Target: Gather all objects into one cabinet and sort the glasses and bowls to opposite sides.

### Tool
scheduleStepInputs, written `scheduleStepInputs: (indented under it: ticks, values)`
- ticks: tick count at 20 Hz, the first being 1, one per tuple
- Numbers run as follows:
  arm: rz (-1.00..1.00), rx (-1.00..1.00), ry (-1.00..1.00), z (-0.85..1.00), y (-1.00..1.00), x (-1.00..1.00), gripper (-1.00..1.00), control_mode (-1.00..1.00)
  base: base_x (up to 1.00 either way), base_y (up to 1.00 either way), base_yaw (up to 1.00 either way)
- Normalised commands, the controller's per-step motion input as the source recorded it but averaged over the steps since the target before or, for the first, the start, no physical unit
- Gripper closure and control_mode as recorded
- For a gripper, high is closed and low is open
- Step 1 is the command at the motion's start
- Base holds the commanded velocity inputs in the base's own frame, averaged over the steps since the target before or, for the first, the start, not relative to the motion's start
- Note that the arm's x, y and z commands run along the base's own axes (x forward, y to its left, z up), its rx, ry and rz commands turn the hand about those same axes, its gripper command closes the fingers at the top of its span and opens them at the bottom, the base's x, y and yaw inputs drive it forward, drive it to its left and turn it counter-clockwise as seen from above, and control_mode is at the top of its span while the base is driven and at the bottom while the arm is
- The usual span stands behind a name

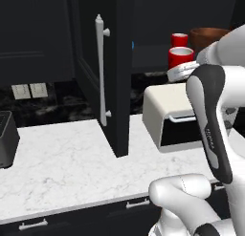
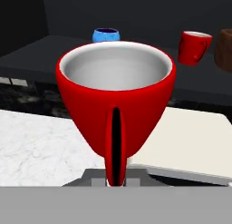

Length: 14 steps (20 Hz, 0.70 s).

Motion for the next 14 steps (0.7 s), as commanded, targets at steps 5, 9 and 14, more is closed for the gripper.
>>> scheduleStepInputs:
  ticks: [5,9,14]
  values:
    - [-0.18,0.03,0.0,0.0,0.0,0.91,1.0,-1.0,0.0,0.0,0.0]
    - [-0.19,0.03,0.03,-0.03,0.0,0.93,1.0,-1.0,0.0,0.0,0.0]
    - [-0.09,0.03,0.07,-0.02,-0.05,0.75,1.0,-1.0,0.0,0.0,0.0]
